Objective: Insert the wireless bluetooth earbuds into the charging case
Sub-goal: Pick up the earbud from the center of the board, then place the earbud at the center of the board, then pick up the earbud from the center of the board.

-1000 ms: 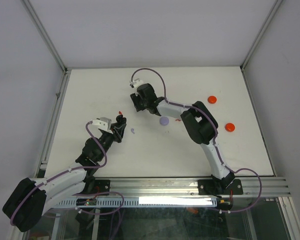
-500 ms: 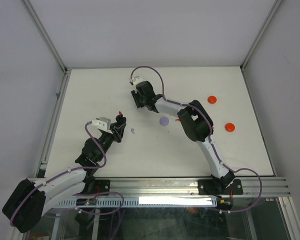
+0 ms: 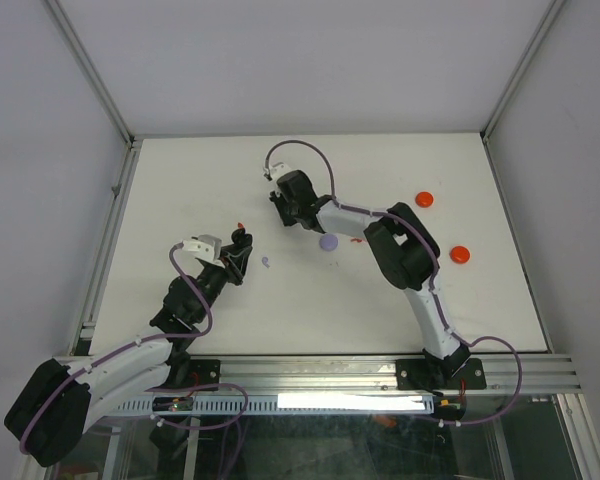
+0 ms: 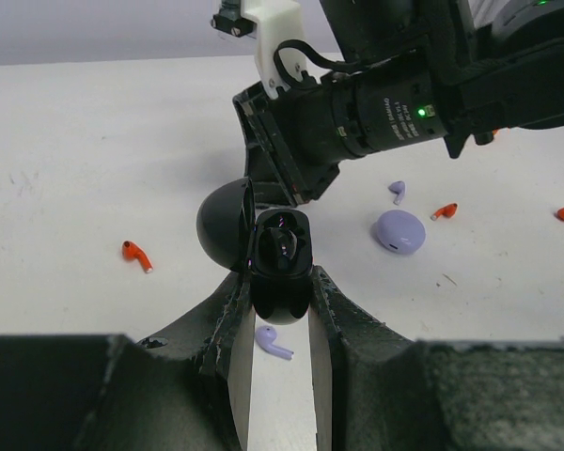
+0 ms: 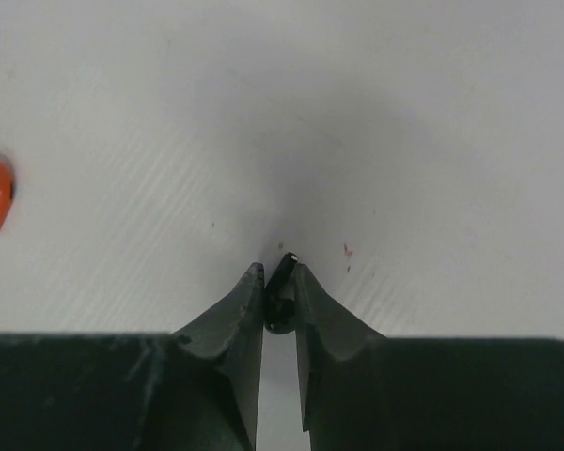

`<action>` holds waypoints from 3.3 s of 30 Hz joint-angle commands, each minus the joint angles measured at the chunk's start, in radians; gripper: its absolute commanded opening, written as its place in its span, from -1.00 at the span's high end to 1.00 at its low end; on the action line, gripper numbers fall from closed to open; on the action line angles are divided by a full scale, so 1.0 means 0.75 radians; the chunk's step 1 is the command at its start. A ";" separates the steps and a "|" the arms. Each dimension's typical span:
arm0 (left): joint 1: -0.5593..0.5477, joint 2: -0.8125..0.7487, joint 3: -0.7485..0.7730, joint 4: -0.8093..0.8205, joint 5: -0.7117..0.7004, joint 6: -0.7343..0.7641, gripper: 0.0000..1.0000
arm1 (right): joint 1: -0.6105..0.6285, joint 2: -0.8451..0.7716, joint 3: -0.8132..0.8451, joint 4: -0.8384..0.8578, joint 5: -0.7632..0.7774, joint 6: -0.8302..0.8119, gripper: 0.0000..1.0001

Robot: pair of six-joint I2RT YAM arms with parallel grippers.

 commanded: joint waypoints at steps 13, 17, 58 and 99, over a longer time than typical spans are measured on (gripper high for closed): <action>0.007 -0.071 0.009 0.010 0.025 0.049 0.97 | 0.177 -0.517 -0.505 -0.244 0.001 0.042 0.59; 0.006 -0.092 0.002 0.009 0.036 0.049 0.98 | 0.211 -0.614 -0.599 -0.308 0.016 0.063 0.59; 0.006 -0.056 -0.005 0.056 0.098 0.055 0.98 | 0.193 -0.813 -0.852 -0.428 0.365 0.087 0.18; 0.006 -0.009 0.005 0.083 0.196 0.055 0.96 | 0.089 -0.784 -0.856 -0.300 0.274 0.717 0.27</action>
